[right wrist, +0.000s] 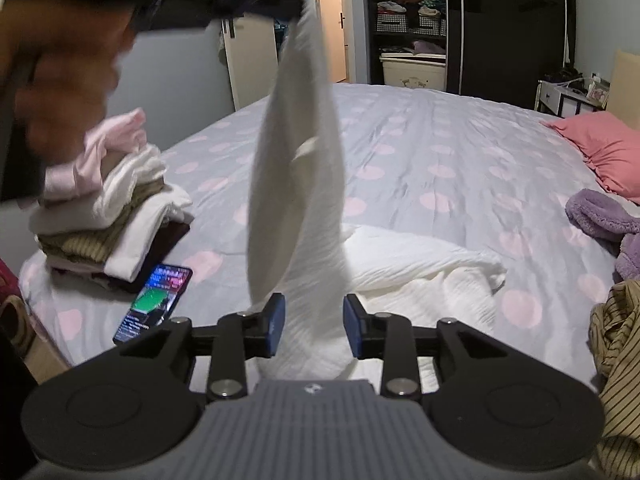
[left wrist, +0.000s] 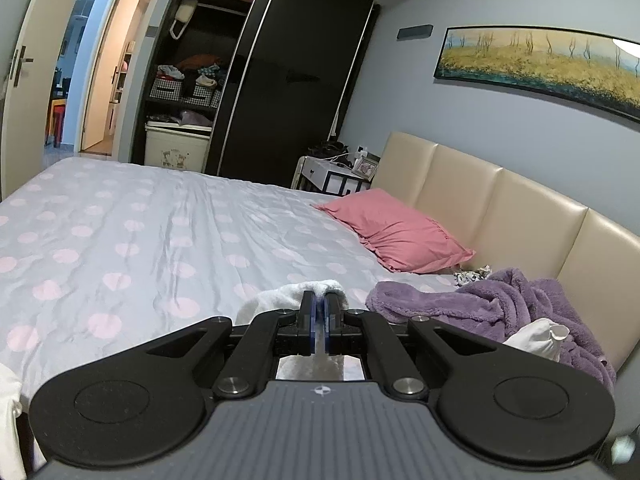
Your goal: Fold clothes
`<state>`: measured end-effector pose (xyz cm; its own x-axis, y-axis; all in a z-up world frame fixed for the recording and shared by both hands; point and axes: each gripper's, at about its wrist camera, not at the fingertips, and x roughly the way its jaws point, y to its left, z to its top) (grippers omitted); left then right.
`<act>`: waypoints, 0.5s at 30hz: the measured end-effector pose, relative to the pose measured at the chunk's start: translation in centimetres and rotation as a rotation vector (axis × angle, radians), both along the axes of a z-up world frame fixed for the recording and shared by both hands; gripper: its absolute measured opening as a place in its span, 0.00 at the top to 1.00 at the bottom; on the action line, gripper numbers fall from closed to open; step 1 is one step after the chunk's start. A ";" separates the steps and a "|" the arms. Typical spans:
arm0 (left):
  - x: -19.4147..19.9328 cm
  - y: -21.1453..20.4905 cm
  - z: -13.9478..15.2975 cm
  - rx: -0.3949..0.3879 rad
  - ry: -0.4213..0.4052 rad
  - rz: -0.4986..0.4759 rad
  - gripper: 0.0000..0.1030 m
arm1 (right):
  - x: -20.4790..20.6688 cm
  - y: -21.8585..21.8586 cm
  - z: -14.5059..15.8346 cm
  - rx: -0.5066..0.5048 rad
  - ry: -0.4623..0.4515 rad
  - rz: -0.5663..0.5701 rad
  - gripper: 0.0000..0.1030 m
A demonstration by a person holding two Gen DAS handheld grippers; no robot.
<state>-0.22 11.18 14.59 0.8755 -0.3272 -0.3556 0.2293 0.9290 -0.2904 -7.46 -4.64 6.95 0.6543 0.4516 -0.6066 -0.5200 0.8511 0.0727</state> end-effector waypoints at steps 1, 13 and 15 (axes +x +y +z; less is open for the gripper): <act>0.0 0.1 0.0 -0.005 0.001 0.000 0.98 | -0.3 0.7 -0.5 -0.010 -0.004 -0.011 0.64; -0.8 0.8 0.4 -0.048 0.006 0.015 0.98 | -0.9 6.6 -4.5 -0.230 -0.093 0.051 0.47; -0.9 0.9 0.4 -0.047 0.009 0.019 0.98 | -1.3 7.4 -5.3 -0.302 -0.151 0.084 0.47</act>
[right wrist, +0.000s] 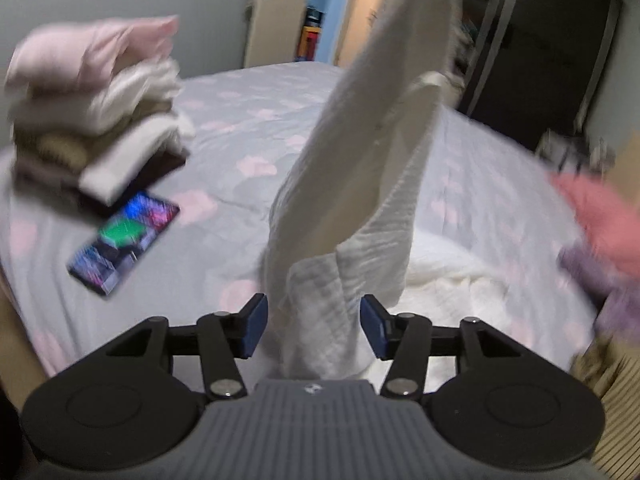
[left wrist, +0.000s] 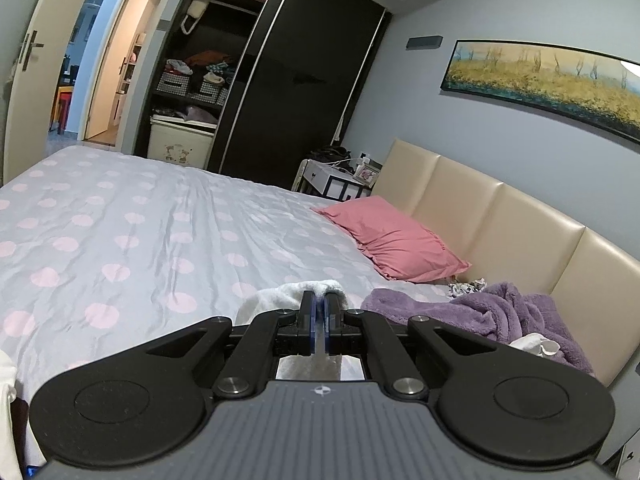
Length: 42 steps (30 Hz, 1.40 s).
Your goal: Fold clothes
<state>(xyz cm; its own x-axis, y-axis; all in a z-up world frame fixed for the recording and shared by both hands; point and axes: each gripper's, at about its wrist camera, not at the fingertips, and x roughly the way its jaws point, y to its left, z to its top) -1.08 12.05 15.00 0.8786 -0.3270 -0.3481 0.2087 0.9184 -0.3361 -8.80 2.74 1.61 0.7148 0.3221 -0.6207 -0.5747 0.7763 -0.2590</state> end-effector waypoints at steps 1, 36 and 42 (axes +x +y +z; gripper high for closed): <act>0.0 0.0 0.0 0.000 0.001 0.002 0.98 | -0.2 0.3 -0.4 -0.037 -0.033 0.018 0.47; 1.2 -2.3 -7.3 0.366 0.227 -0.256 0.98 | 7.7 -20.8 9.0 0.197 0.223 -0.162 0.94; 1.3 -4.9 -13.9 0.520 0.389 -0.378 0.98 | 9.0 -21.0 2.1 0.099 0.426 -0.121 0.93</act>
<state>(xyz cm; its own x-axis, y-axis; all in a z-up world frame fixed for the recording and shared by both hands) 0.21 7.13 1.12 0.5212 -0.2910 -0.8023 0.4961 0.8683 0.0073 0.17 -18.26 3.68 0.4386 0.3244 -0.8381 -0.5173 0.8537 0.0598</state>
